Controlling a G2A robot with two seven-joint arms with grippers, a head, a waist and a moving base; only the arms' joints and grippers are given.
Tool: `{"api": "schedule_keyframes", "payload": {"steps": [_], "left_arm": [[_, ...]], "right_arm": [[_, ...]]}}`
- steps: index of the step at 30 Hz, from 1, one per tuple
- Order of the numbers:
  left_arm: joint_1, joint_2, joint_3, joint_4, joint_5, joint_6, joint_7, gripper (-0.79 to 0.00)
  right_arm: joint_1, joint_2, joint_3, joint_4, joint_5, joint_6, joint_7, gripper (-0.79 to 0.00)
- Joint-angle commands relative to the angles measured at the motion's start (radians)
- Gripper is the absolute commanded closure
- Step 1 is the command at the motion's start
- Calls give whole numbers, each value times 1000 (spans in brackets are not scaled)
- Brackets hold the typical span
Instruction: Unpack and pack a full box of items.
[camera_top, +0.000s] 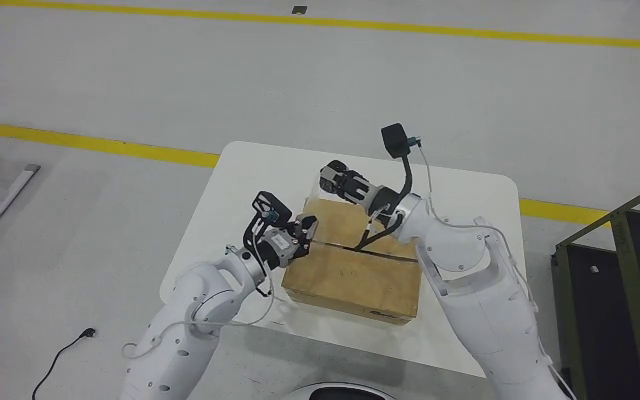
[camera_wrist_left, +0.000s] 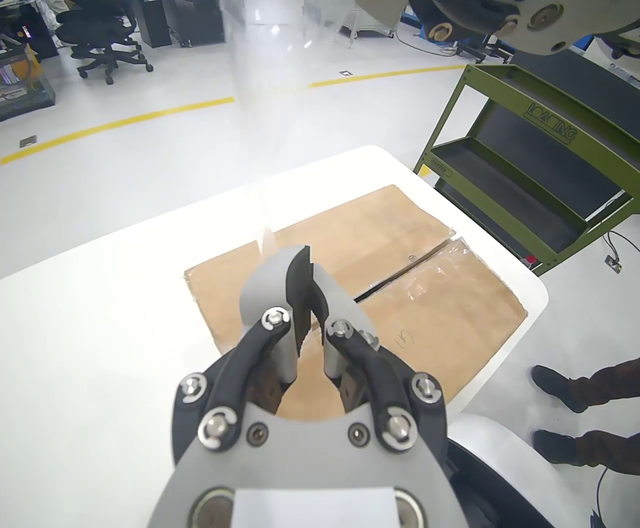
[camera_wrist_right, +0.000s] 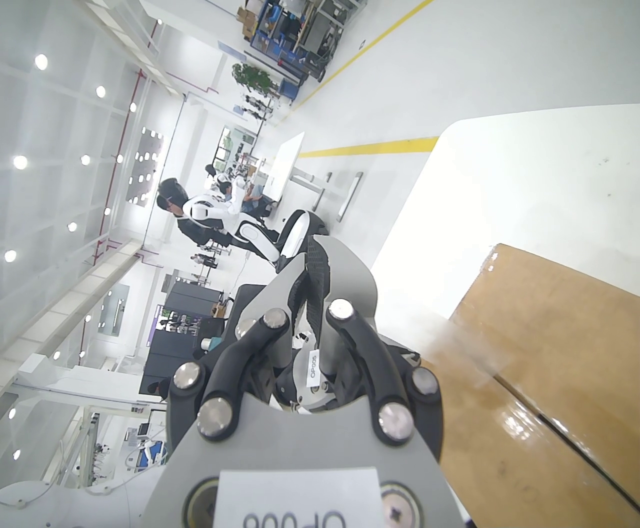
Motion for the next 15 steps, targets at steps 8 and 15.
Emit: {"api": "schedule_keyframes", "payload": {"steps": [8, 15], "left_arm": [[23, 10, -45, -32, 7, 12, -6, -785], [11, 10, -35, -52, 3, 14, -14, -785]], "right_arm": [[-5, 4, 9, -5, 0, 7, -4, 0], [2, 5, 1, 3, 4, 3, -2, 0]]}}
